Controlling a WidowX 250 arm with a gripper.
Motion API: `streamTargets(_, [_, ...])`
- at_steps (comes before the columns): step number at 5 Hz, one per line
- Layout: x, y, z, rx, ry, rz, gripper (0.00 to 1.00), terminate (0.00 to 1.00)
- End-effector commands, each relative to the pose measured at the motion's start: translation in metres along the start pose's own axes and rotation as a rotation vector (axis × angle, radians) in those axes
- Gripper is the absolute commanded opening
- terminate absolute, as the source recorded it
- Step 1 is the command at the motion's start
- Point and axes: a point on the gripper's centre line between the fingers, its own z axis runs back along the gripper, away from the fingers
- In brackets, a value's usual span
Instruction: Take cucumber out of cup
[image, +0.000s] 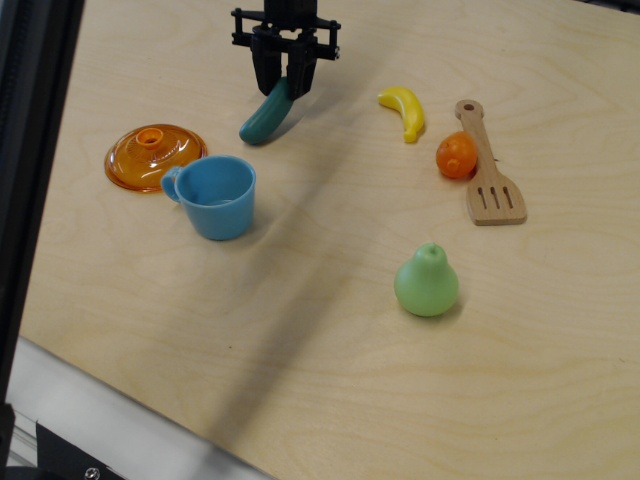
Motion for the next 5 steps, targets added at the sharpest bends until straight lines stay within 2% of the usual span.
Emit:
streamTargets(1, [-0.003, -0.005, 0.023, 0.036, -0.118, -0.011, 0.00, 0.00])
streamTargets(2, [-0.012, -0.007, 0.035, 0.028, -0.173, -0.006, 1.00, 0.00])
streamTargets(5, [-0.053, 0.003, 0.091, 0.031, -0.289, 0.019, 1.00, 0.00])
